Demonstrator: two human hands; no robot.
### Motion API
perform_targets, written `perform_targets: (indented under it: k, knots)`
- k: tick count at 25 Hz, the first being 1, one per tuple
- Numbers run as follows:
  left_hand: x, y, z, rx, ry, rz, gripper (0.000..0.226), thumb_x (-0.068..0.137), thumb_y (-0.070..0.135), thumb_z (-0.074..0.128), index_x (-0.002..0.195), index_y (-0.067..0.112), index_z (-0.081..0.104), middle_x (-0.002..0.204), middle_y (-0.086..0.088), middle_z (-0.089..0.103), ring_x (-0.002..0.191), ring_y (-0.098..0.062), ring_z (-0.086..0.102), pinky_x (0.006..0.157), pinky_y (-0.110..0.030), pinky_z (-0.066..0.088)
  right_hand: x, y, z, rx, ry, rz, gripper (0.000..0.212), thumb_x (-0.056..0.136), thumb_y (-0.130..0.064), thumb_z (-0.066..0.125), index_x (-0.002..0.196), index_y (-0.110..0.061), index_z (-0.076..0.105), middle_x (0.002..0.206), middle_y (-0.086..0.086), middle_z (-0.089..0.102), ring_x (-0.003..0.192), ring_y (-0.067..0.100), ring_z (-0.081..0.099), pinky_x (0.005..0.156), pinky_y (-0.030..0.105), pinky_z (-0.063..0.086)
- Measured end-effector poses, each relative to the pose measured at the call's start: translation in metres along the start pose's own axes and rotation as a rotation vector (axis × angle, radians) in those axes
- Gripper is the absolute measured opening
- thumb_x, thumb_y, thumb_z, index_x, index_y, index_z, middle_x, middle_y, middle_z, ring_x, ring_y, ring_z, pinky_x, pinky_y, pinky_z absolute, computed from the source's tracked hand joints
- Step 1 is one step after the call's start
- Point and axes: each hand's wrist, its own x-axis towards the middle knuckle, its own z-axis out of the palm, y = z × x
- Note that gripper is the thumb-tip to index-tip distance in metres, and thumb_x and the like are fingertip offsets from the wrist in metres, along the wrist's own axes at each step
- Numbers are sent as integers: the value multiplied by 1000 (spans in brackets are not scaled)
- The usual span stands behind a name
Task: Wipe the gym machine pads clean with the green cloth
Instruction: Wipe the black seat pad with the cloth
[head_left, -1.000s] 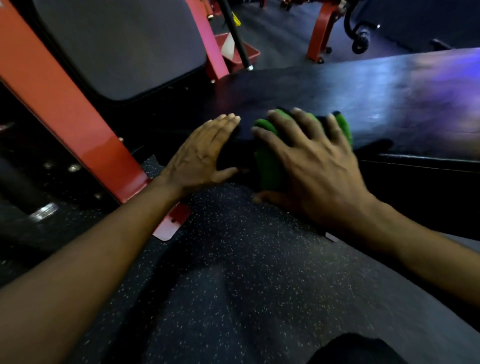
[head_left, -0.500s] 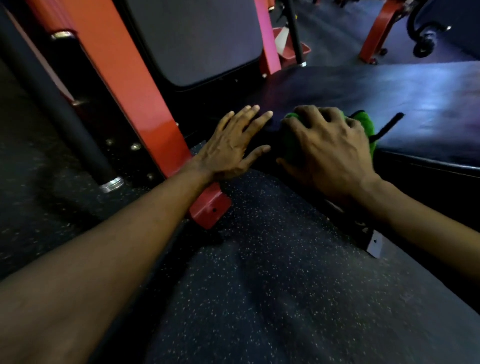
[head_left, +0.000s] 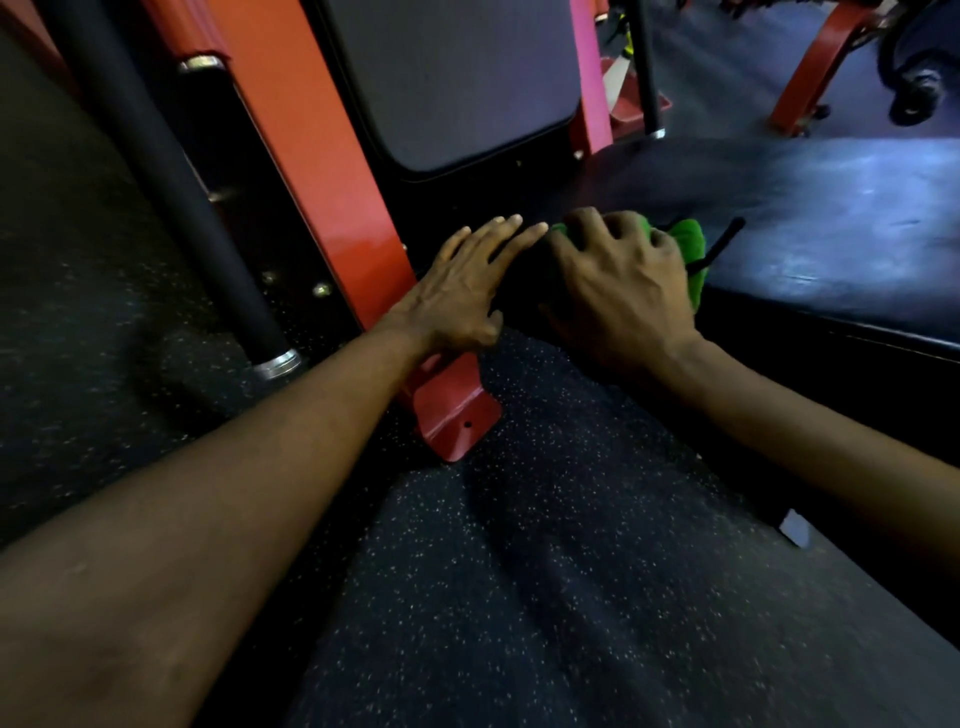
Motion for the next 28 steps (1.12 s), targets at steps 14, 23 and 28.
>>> perform_targets:
  k: [14, 23, 28]
  knots:
    - [9, -29, -2, 44, -47, 6, 114, 72, 23, 81, 159, 12, 9, 167, -9, 12, 153, -21, 13, 124, -41, 8, 17, -27, 20, -47, 85, -70, 64, 77, -34, 71, 135, -13, 54, 122, 8, 59, 102, 34, 59, 80, 49, 50]
    - [7, 43, -7, -33, 66, 58, 107, 66, 17, 59, 159, 8, 8, 167, -11, 7, 154, -23, 7, 125, -39, 3, -101, 75, -67, 32, 14, 17, 56, 89, -55, 54, 140, -31, 53, 146, 3, 49, 126, 35, 48, 94, 51, 44]
    - [9, 108, 7, -146, 219, 287, 99, 67, 25, 56, 158, 7, 20, 165, -9, 19, 153, -22, 16, 125, -42, 12, -113, 83, -76, -43, 21, 66, 56, 88, -56, 53, 135, -28, 56, 140, 5, 53, 121, 38, 50, 88, 52, 45]
